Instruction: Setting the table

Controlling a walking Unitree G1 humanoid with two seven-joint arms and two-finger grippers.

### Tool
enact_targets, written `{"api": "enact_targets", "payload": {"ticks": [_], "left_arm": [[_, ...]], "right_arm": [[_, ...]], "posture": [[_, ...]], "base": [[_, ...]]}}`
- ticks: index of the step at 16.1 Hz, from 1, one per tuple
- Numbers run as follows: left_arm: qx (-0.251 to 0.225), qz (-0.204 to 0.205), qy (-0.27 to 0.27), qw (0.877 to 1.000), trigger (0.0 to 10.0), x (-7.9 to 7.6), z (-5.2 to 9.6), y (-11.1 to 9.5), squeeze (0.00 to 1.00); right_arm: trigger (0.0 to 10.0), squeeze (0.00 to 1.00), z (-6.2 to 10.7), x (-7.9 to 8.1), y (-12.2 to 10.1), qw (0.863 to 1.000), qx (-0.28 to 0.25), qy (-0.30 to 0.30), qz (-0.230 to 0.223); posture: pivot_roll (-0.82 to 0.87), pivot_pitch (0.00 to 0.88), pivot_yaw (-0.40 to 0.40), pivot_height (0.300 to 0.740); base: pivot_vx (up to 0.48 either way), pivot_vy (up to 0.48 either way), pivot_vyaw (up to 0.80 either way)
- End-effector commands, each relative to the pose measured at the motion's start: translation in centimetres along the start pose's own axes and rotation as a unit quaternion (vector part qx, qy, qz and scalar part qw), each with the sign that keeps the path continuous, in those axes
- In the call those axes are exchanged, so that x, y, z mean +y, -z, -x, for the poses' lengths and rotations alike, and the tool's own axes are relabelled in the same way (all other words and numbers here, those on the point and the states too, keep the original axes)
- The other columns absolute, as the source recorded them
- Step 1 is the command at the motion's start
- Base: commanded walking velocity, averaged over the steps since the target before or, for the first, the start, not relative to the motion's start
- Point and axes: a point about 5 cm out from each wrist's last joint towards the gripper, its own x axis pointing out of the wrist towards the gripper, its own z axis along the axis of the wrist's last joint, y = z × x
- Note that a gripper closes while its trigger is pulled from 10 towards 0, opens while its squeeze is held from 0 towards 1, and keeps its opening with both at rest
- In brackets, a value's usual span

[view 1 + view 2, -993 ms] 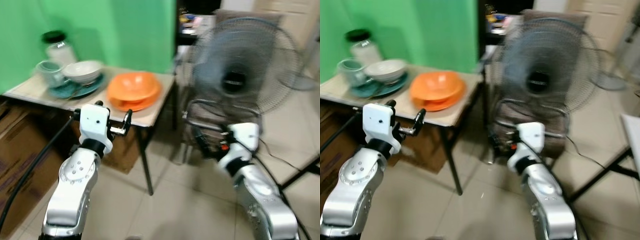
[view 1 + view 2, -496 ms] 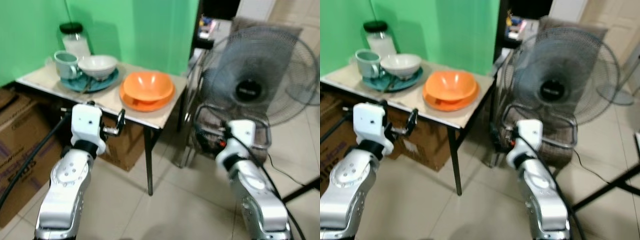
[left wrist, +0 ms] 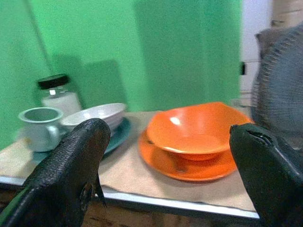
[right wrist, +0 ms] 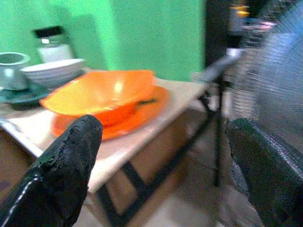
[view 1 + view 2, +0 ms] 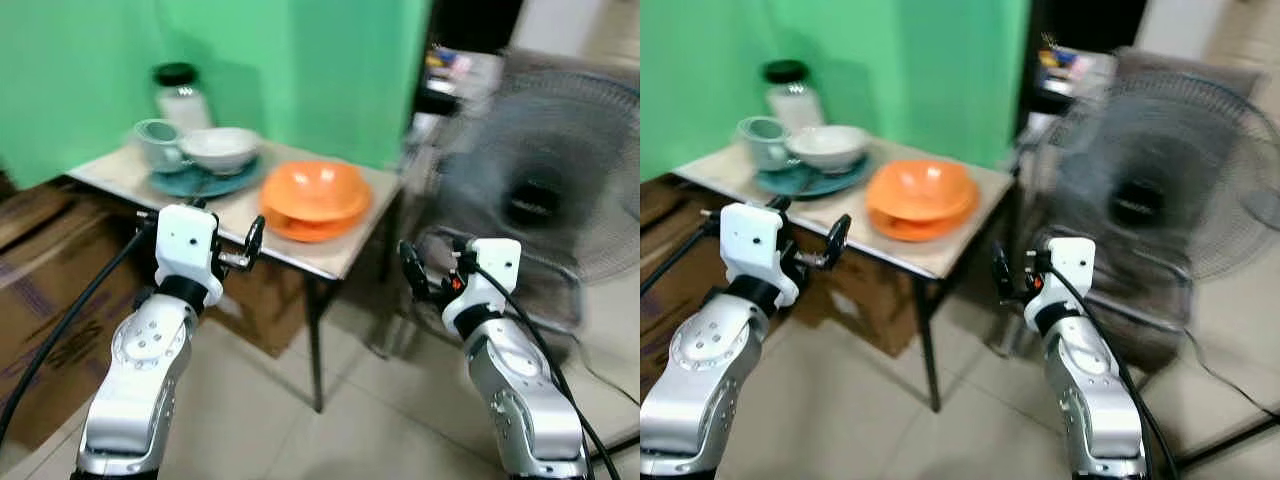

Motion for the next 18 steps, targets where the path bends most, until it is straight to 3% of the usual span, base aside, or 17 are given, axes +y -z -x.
{"api": "enact_targets", "payload": {"ticks": [1, 14, 15, 18], "left_arm": [[0.009, -0.004, -0.005, 1.000, 10.0, 0.50, 0.15, 0.19, 0.30], [0.013, -0.001, 0.010, 1.000, 10.0, 0.22, 0.09, 0.43, 0.31], [0.014, -0.001, 0.015, 1.000, 10.0, 0.14, 0.00, 0.51, 0.31], [0.013, 0.000, 0.025, 1.000, 10.0, -0.08, -0.28, 0.47, 0.30]], "right_arm": [[10.0, 1.00, -0.23, 0.97, -0.13, 1.000, 0.003, -0.022, -0.006], [10.0, 0.97, -0.75, 1.41, -0.70, 0.999, -0.010, -0.033, 0.005], [10.0, 0.89, -0.76, 1.35, -0.74, 0.999, -0.009, -0.032, 0.005], [10.0, 0.88, -0.79, 1.02, -0.84, 1.000, -0.007, -0.026, 0.005]], "posture": [[0.10, 0.000, -0.007, 0.740], [0.09, 0.000, 0.002, 0.740], [0.09, 0.000, 0.004, 0.740], [0.08, 0.000, 0.010, 0.740]], "base": [[0.337, 0.000, 0.00], [0.334, 0.000, 0.03], [0.337, 0.000, 0.00], [0.338, 0.000, 0.00]]}}
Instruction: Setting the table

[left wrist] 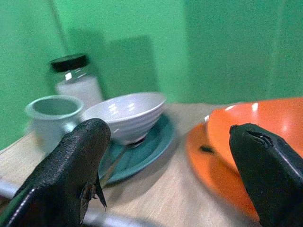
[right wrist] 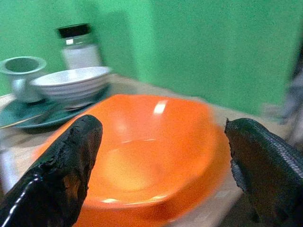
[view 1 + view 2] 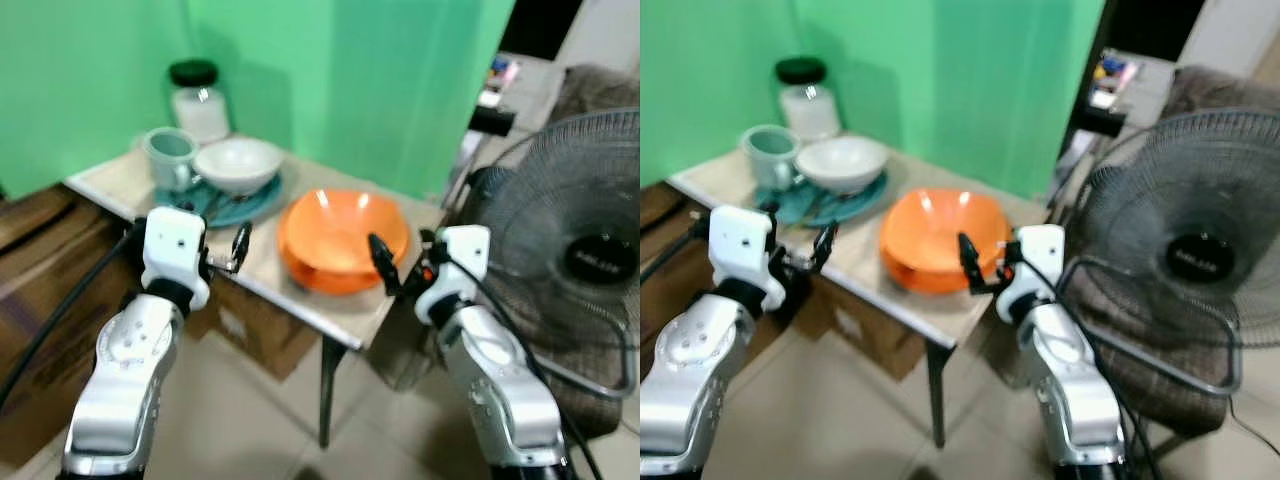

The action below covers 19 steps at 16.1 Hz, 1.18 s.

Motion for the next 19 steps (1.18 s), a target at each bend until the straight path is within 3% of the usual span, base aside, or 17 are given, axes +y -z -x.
{"api": "enact_targets", "payload": {"ticks": [1, 6, 9, 10, 11, 12, 13, 14, 17, 19], "left_arm": [[-0.003, 0.005, 0.023, 1.000, 10.0, -0.9, -0.3, -0.2, 0.30], [-0.003, -0.001, 0.040, 0.999, 10.0, -1.1, -0.4, -0.2, 0.29], [-0.007, -0.013, 0.101, 0.995, 10.0, -2.0, -0.9, -0.3, 0.26], [0.004, -0.027, 0.129, 0.991, 10.0, -2.3, -0.8, 0.1, 0.27], [0.014, -0.035, 0.145, 0.989, 10.0, -2.5, -0.7, 0.4, 0.26], [0.043, -0.055, 0.172, 0.983, 10.0, -2.8, -0.7, 1.1, 0.26], [0.048, -0.060, 0.177, 0.981, 10.0, -2.7, -0.9, 1.2, 0.26], [0.055, -0.065, 0.177, 0.981, 10.0, -2.4, -1.5, 1.4, 0.26], [0.067, -0.081, 0.182, 0.978, 10.0, -1.7, -1.7, 2.1, 0.25], [0.078, -0.093, 0.183, 0.976, 10.0, -1.2, -1.7, 2.7, 0.25]], "right_arm": [[10.0, 0.88, 0.3, -1.0, -0.2, 1.000, 0.003, 0.023, 0.008], [10.0, 0.89, 0.1, -1.1, 0.0, 0.999, 0.013, 0.030, -0.004], [10.0, 0.88, 0.0, -1.4, -0.6, 1.000, 0.019, 0.018, -0.006], [10.0, 0.80, -0.1, -1.4, -0.6, 0.999, 0.032, 0.005, -0.008], [10.0, 0.62, -0.1, -1.4, -0.8, 0.999, 0.036, 0.003, -0.015], [10.0, 0.40, -0.2, -1.5, -0.8, 0.998, 0.052, 0.008, -0.030], [10.0, 0.00, -0.2, -1.5, -0.8, 0.998, 0.056, 0.005, -0.038], [10.0, 0.00, -0.5, -1.4, -1.1, 0.996, 0.056, -0.010, -0.066], [10.0, 0.00, -0.9, -1.5, -1.2, 0.991, 0.091, -0.013, -0.095], [10.0, 0.00, -1.0, -1.4, -1.0, 0.983, 0.138, -0.023, -0.122]], "posture": [[0.08, 0.000, 0.010, 0.740], [0.08, 0.000, 0.011, 0.740], [0.07, 0.000, 0.014, 0.740], [0.07, 0.000, 0.016, 0.740], [0.06, 0.000, 0.015, 0.740], [0.06, 0.000, 0.014, 0.740], [0.07, 0.000, 0.012, 0.740], [0.07, 0.000, 0.014, 0.740], [0.06, 0.000, 0.014, 0.740], [0.06, 0.000, 0.016, 0.740]], "base": [[0.337, 0.000, 0.00], [0.326, 0.000, -0.09], [0.000, 0.000, -0.13], [0.000, 0.000, 0.00], [0.000, 0.000, 0.00], [0.000, 0.000, 0.00], [0.000, 0.000, 0.00], [0.000, 0.000, 0.00], [0.000, 0.000, 0.00], [0.000, 0.000, 0.00]]}}
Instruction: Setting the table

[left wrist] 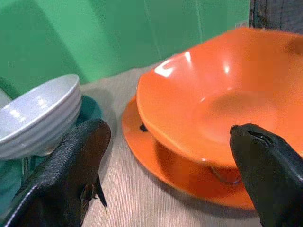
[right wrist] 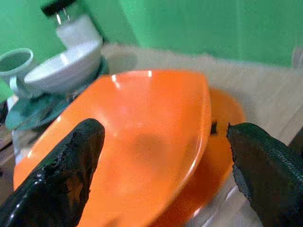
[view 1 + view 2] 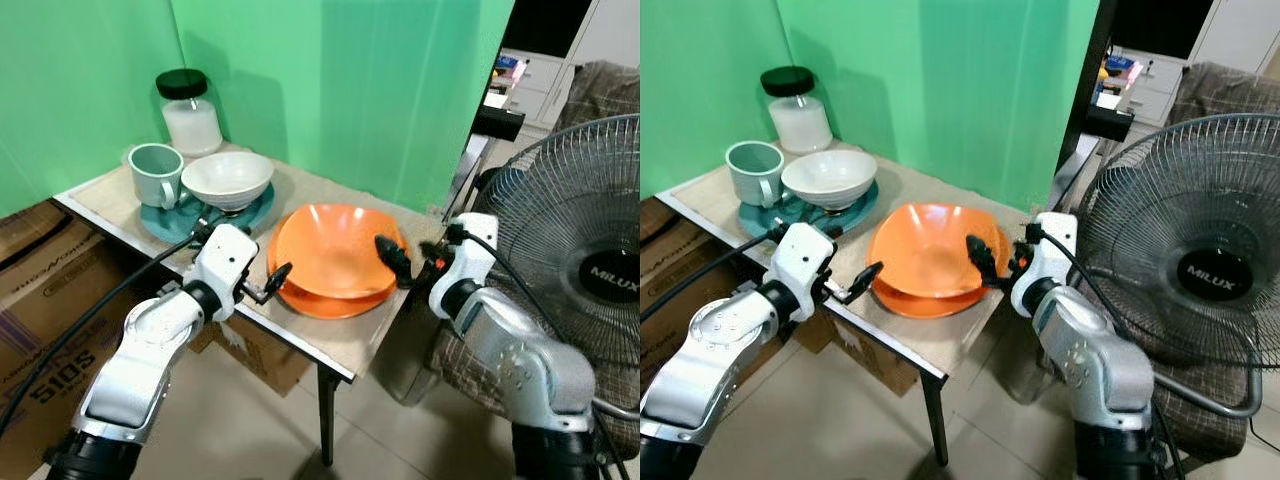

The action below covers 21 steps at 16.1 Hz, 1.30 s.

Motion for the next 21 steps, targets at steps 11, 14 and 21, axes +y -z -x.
{"api": "enact_targets", "payload": {"ticks": [11, 14, 21], "left_arm": [[-0.061, 0.019, 0.100, 0.993, 10.0, -1.8, 1.3, -1.9, 0.26], [-0.046, 0.045, 0.145, 0.987, 10.0, -2.3, 2.3, -1.5, 0.26], [-0.023, 0.046, 0.162, 0.985, 10.0, -2.0, 3.8, -1.1, 0.26]], "right_arm": [[0.0, 0.00, -1.2, 0.9, 0.9, 0.978, 0.118, -0.041, -0.169], [0.0, 0.00, -1.3, 1.0, 1.0, 0.976, 0.130, -0.037, -0.172], [0.0, 0.00, -1.4, 1.1, 1.2, 0.972, 0.144, -0.031, -0.181]], "posture": [[0.08, 0.000, -0.014, 0.740], [0.09, 0.000, -0.026, 0.740], [0.09, 0.000, -0.032, 0.740]], "base": [[0.000, 0.000, 0.00], [0.000, 0.000, 0.00], [0.000, 0.000, 0.00]]}}
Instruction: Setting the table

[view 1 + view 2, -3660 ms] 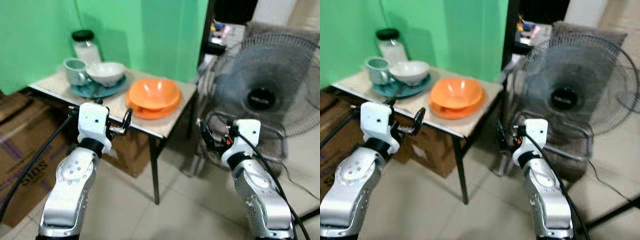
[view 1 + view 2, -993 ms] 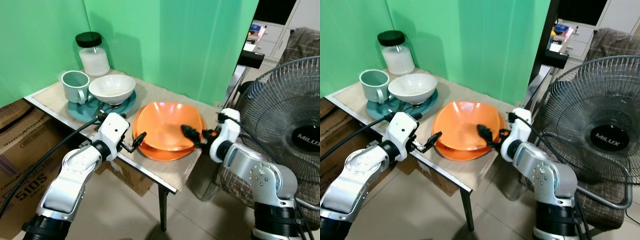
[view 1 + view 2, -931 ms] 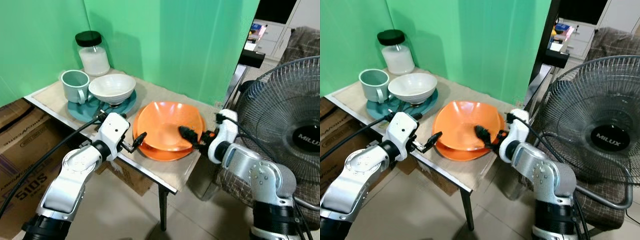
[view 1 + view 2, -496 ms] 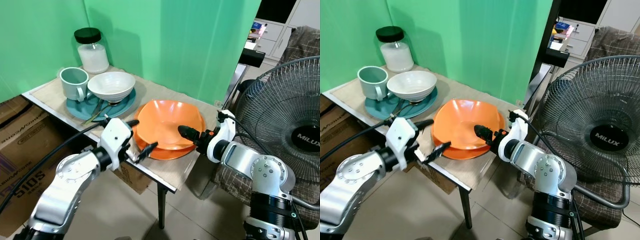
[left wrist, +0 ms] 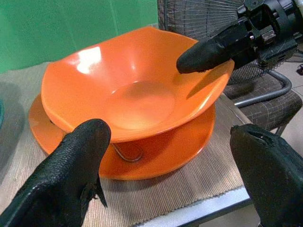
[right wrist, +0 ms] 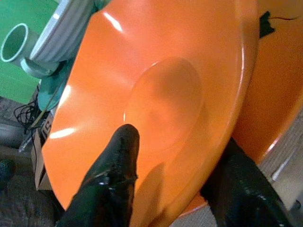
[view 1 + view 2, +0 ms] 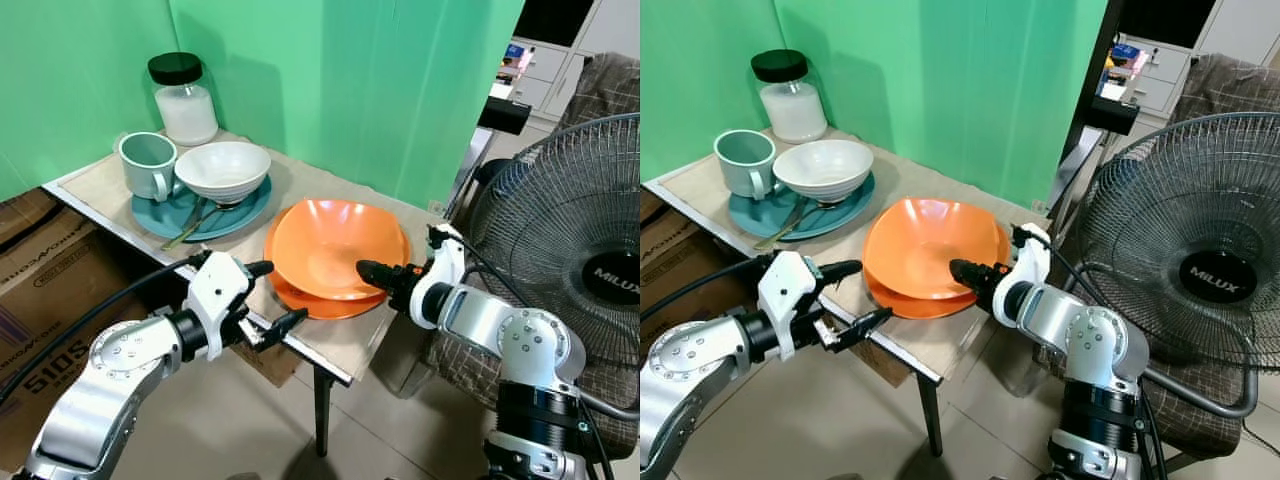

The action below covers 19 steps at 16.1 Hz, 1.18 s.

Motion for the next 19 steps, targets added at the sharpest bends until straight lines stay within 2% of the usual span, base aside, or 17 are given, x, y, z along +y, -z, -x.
{"api": "enact_targets", "payload": {"ticks": [1, 7, 12, 13, 15, 16, 17, 18, 19], "left_arm": [[-0.004, -0.004, 0.001, 1.000, 10.0, -0.1, 0.3, -0.4, 0.27], [-0.015, -0.009, -0.014, 1.000, 10.0, 0.3, 0.0, -1.1, 0.27], [-0.016, -0.011, -0.019, 1.000, 10.0, 0.2, 0.0, -1.2, 0.27], [-0.019, -0.012, -0.022, 1.000, 10.0, 0.3, 0.1, -1.3, 0.27], [-0.026, -0.015, -0.025, 0.999, 10.0, 0.6, 0.0, -1.8, 0.27], [-0.034, -0.015, -0.027, 0.999, 10.0, 0.7, -0.1, -2.1, 0.26], [-0.036, -0.016, -0.027, 0.999, 10.0, 0.7, -0.1, -2.2, 0.26], [-0.060, -0.010, -0.026, 0.998, 10.0, 0.4, -0.4, -3.0, 0.26], [-0.069, -0.008, -0.027, 0.997, 10.0, 0.3, -0.6, -3.3, 0.26]], "right_arm": [[0.0, 0.00, 0.0, 0.1, -0.5, 1.000, -0.008, -0.003, -0.009], [0.0, 0.00, 0.0, 0.1, -0.6, 1.000, -0.018, -0.006, -0.019], [0.0, 0.00, -0.3, 0.7, -0.8, 1.000, -0.025, -0.010, -0.008], [0.0, 0.00, -0.1, 0.9, -1.3, 0.999, -0.050, -0.015, 0.003], [0.0, 0.00, 0.3, 1.6, -1.9, 0.997, -0.066, -0.031, -0.004], [0.0, 0.00, 0.8, 2.2, -2.8, 0.993, -0.105, -0.049, -0.001], [0.0, 0.00, 1.1, 2.5, -3.1, 0.991, -0.121, -0.060, 0.003], [0.0, 0.00, 2.7, 3.1, -4.2, 0.980, -0.182, -0.065, 0.043], [0.0, 0.00, 3.3, 3.2, -4.4, 0.978, -0.194, -0.071, 0.041]], "posture": [[0.09, 0.000, -0.030, 0.740], [0.10, 0.000, -0.032, 0.740], [0.10, 0.000, -0.035, 0.740], [0.10, 0.000, -0.034, 0.740], [0.10, 0.000, -0.024, 0.740], [0.10, 0.000, -0.017, 0.740], [0.09, 0.000, -0.011, 0.740], [0.08, 0.000, -0.002, 0.740], [0.08, 0.000, 0.003, 0.740]], "base": [[0.000, 0.000, 0.00], [0.000, 0.000, 0.00], [0.000, 0.000, 0.00], [0.000, 0.000, 0.00], [0.000, 0.000, 0.00], [0.000, 0.000, 0.00], [0.000, 0.000, 0.00], [0.000, 0.000, 0.00], [0.000, 0.000, 0.00]]}}
